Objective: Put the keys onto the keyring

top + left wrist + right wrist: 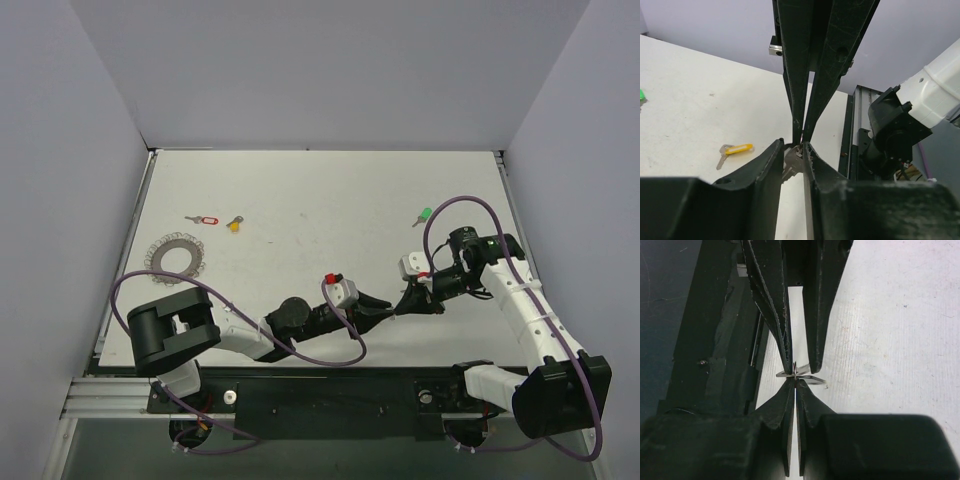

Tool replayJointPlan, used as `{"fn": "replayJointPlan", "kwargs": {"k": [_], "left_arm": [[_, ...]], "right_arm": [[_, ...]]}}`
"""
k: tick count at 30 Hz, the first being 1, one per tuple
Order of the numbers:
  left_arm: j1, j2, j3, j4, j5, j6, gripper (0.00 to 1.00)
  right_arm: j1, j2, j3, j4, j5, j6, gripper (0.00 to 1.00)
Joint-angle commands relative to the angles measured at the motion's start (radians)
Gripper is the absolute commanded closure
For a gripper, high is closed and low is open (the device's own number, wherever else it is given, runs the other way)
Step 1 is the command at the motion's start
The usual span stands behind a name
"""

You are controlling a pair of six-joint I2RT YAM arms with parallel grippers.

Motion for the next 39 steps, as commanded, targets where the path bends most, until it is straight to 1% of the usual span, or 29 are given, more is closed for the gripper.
{"fn": "replayJointPlan", "kwargs": {"k": [1, 3, 8, 9, 10, 11, 12, 13, 14, 15, 16, 17, 19, 21, 27, 29, 30, 33, 34, 36, 37, 39], "left_arm": [[0.002, -0.017, 0.013, 0.069, -0.022, -0.013, 0.64], [0.002, -0.037, 0.010, 0.044, -0.032, -0.013, 0.57], [0.002, -0.099, -0.010, -0.034, -0.071, 0.011, 0.46], [0.002, -0.122, -0.013, -0.054, -0.079, 0.014, 0.38], [0.002, -0.139, -0.013, -0.117, -0.109, 0.019, 0.32], [0.005, -0.169, -0.003, -0.201, -0.117, 0.017, 0.29], [0.008, -0.191, 0.003, -0.241, -0.121, 0.013, 0.24], [0.016, -0.224, 0.018, -0.334, -0.119, 0.004, 0.21], [0.021, -0.240, 0.027, -0.385, -0.099, -0.001, 0.18], [0.033, -0.264, 0.047, -0.465, -0.087, -0.007, 0.17], [0.042, -0.275, 0.059, -0.509, -0.037, -0.009, 0.16], [0.056, -0.292, 0.079, -0.584, -0.015, -0.010, 0.16], [0.065, -0.303, 0.102, -0.667, 0.021, 0.017, 0.16], [0.065, -0.310, 0.115, -0.711, 0.030, 0.057, 0.16], [0.041, -0.286, 0.150, -0.726, 0.025, 0.178, 0.30], [0.027, -0.261, 0.176, -0.743, 0.010, 0.217, 0.32], [0.019, -0.249, 0.187, -0.742, -0.001, 0.249, 0.33], [0.008, -0.226, 0.191, -0.696, -0.016, 0.284, 0.40], [0.002, -0.217, 0.187, -0.651, -0.019, 0.300, 0.40], [-0.001, -0.194, 0.178, -0.587, -0.010, 0.319, 0.45], [-0.001, -0.186, 0.175, -0.571, -0.002, 0.324, 0.48], [-0.001, -0.157, 0.182, -0.542, -0.001, 0.326, 0.50]], "right_arm": [[0.009, -0.002, 0.037, -0.067, -0.031, -0.009, 1.00], [0.009, 0.003, 0.039, -0.066, -0.024, -0.007, 1.00], [0.018, 0.015, 0.042, -0.060, 0.013, 0.002, 1.00], [0.022, 0.015, 0.043, -0.058, 0.028, 0.008, 1.00], [0.024, 0.017, 0.045, -0.048, 0.039, 0.014, 1.00], [0.029, 0.015, 0.047, -0.043, 0.054, 0.039, 1.00], [0.030, 0.018, 0.048, -0.029, 0.067, 0.065, 1.00], [0.030, 0.020, 0.051, -0.015, 0.087, 0.077, 1.00], [0.035, 0.020, 0.056, -0.011, 0.094, 0.100, 1.00], [0.036, 0.023, 0.056, 0.001, 0.111, 0.108, 1.00], [0.038, 0.023, 0.057, 0.008, 0.117, 0.131, 1.00], [0.041, 0.024, 0.057, 0.020, 0.133, 0.141, 1.00], [0.049, 0.026, 0.059, 0.032, 0.157, 0.168, 1.00], [0.055, 0.030, 0.057, 0.051, 0.180, 0.195, 1.00], [0.076, 0.046, 0.063, 0.069, 0.216, 0.237, 1.00], [0.079, 0.050, 0.063, 0.071, 0.223, 0.241, 1.00], [0.082, 0.056, 0.065, 0.072, 0.225, 0.244, 1.00], [0.087, 0.058, 0.063, 0.075, 0.226, 0.247, 1.00], [0.088, 0.060, 0.063, 0.074, 0.225, 0.247, 1.00], [0.092, 0.063, 0.065, 0.074, 0.226, 0.247, 1.00], [0.093, 0.063, 0.065, 0.074, 0.225, 0.250, 1.00], [0.093, 0.063, 0.065, 0.074, 0.220, 0.250, 1.00]]}}
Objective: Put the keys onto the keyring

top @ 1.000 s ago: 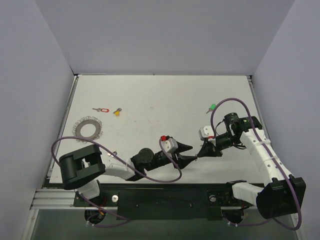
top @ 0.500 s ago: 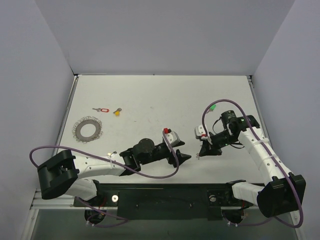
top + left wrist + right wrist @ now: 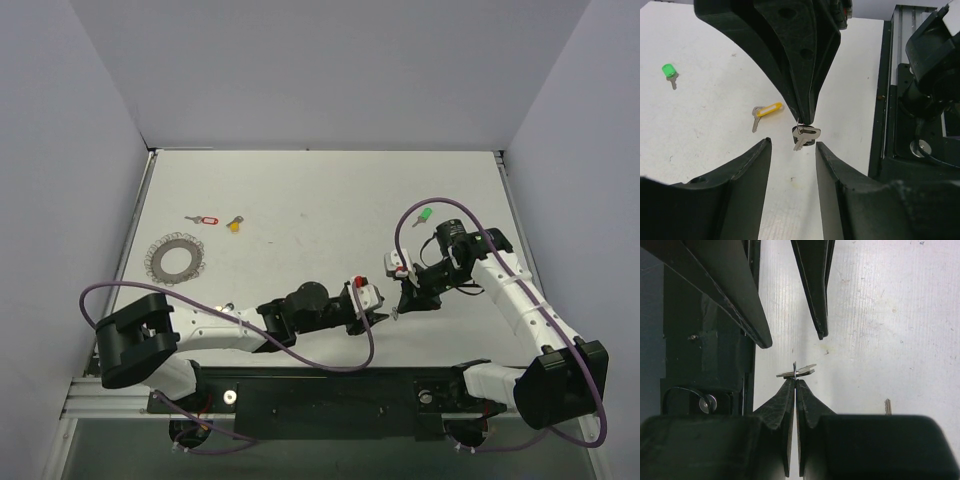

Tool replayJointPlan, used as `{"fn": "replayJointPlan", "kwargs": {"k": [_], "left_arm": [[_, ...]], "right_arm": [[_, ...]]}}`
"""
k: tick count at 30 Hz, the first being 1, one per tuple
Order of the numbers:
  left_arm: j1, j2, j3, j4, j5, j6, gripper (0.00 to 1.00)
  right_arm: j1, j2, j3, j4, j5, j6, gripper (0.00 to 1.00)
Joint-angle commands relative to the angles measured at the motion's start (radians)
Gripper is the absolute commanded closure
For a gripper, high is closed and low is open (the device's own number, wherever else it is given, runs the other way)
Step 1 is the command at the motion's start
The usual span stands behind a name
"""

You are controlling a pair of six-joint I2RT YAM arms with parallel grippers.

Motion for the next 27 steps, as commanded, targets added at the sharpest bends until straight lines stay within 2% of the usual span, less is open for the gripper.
{"fn": "replayJointPlan", "kwargs": {"k": [1, 7, 12, 24, 27], "left_arm": [[-0.005, 0.050, 0.035, 0.133, 0.004, 0.057, 0.51], [-0.005, 0.086, 0.048, 0.164, -0.011, 0.052, 0.60], [-0.005, 0.097, 0.058, 0.173, -0.011, 0.051, 0.60], [-0.007, 0.125, 0.075, 0.198, 0.041, 0.014, 0.73], [-0.007, 0.128, 0.077, 0.188, 0.052, 0.014, 0.74]], "right_arm": [[0.007, 0.009, 0.034, -0.026, -0.015, 0.009, 1.00], [0.007, 0.000, 0.034, -0.032, -0.028, 0.005, 1.00], [0.009, 0.000, 0.034, -0.036, -0.030, 0.002, 1.00], [0.009, -0.006, 0.034, -0.039, -0.033, -0.001, 1.00], [0.009, -0.005, 0.032, -0.039, -0.032, -0.003, 1.00]]}}
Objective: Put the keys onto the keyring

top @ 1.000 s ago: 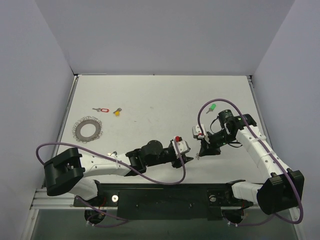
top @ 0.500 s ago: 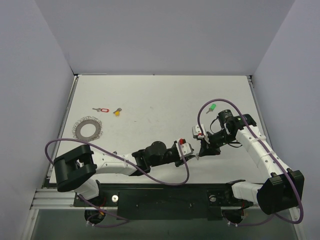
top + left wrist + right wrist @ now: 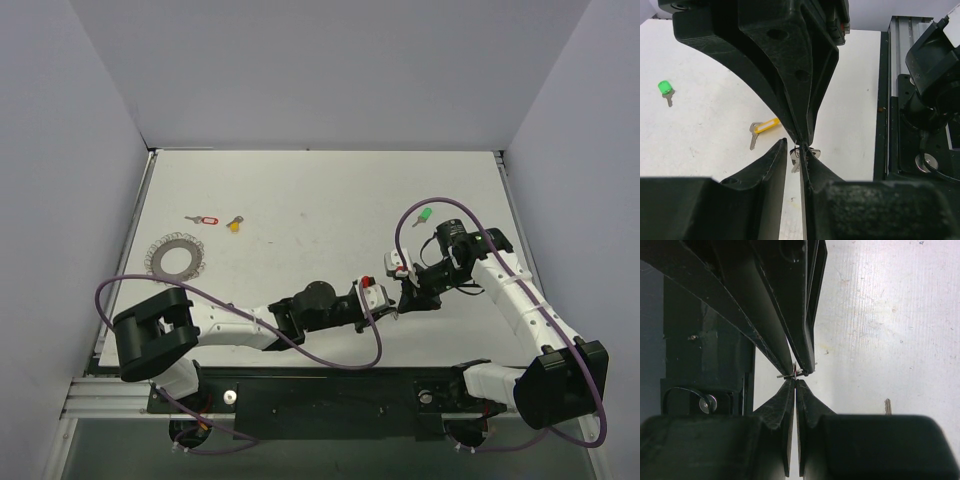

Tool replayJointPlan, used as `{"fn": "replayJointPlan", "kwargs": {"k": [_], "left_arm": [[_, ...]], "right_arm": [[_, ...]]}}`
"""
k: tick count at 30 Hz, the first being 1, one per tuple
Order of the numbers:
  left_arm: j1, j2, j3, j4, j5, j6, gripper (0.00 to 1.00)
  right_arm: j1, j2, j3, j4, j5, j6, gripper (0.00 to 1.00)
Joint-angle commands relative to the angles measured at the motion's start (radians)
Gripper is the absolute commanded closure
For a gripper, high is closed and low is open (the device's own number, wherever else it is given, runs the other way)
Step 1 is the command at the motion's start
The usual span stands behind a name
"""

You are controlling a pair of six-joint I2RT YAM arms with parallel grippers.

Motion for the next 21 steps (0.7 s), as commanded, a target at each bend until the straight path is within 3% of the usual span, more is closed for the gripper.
{"fn": "replayJointPlan", "kwargs": {"k": [1, 9, 13, 14, 19, 21], "left_arm": [[-0.003, 0.009, 0.043, 0.050, 0.031, -0.014, 0.75], [-0.003, 0.015, 0.049, 0.036, 0.051, -0.019, 0.80], [-0.003, 0.021, 0.060, 0.031, 0.059, -0.027, 0.92], [-0.003, 0.022, 0.062, 0.030, 0.058, -0.033, 1.00], [-0.002, 0.016, 0.049, 0.052, 0.036, -0.098, 1.00], [0.000, -0.005, -0.001, 0.130, -0.027, -0.167, 1.00]], "right_arm": [[0.009, -0.006, 0.033, -0.039, -0.030, -0.007, 1.00], [0.007, -0.008, 0.033, -0.043, -0.035, -0.009, 1.00], [0.009, -0.006, 0.033, -0.045, -0.035, -0.012, 1.00], [0.009, -0.006, 0.033, -0.046, -0.037, -0.013, 1.00], [0.003, -0.014, 0.027, -0.049, -0.059, -0.035, 1.00], [-0.014, -0.023, 0.013, -0.048, -0.085, -0.062, 0.87]]}}
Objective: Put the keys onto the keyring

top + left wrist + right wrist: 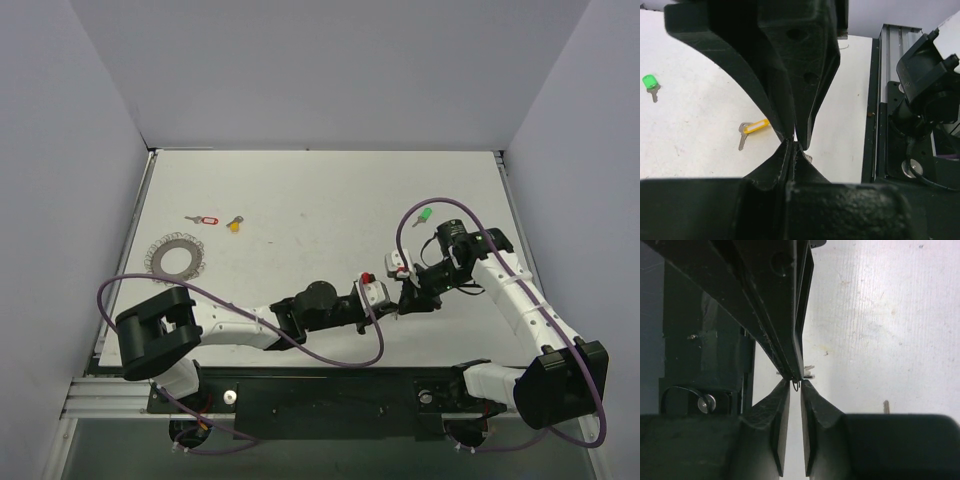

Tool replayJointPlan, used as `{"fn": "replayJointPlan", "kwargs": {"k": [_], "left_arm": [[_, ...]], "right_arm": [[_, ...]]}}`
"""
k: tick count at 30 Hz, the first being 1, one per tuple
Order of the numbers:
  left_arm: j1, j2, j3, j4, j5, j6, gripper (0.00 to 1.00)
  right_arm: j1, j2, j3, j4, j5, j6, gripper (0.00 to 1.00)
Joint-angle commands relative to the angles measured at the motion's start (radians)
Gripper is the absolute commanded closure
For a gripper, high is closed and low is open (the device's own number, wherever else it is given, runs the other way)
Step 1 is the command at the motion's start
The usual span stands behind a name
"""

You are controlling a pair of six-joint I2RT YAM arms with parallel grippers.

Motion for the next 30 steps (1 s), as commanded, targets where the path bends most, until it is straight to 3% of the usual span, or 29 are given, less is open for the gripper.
{"fn": "replayJointPlan", "kwargs": {"k": [1, 5, 10, 13, 18, 24, 30], "left_arm": [[0.006, -0.027, -0.053, 0.175, -0.078, -0.134, 1.00], [0.019, -0.062, -0.187, 0.384, -0.120, -0.268, 1.00], [0.019, -0.036, -0.313, 0.744, -0.154, -0.322, 1.00], [0.033, -0.022, -0.347, 0.853, -0.138, -0.317, 1.00], [0.039, -0.052, -0.348, 0.861, -0.108, -0.305, 1.00], [0.039, -0.098, -0.344, 0.815, -0.083, -0.276, 1.00], [0.038, -0.108, -0.339, 0.804, -0.074, -0.268, 1.00]], "right_arm": [[-0.028, -0.034, -0.002, -0.041, -0.097, -0.071, 0.76], [-0.088, -0.065, -0.013, -0.056, -0.193, -0.097, 0.63], [-0.120, -0.092, -0.013, -0.069, -0.270, -0.132, 0.62], [-0.103, -0.079, 0.003, -0.090, -0.319, -0.159, 0.62], [-0.033, 0.010, 0.107, -0.186, -0.290, -0.232, 0.72], [-0.007, 0.147, 0.217, -0.536, -0.331, -0.605, 0.83], [0.015, 0.202, 0.227, -0.535, -0.335, -0.619, 0.85]]}}
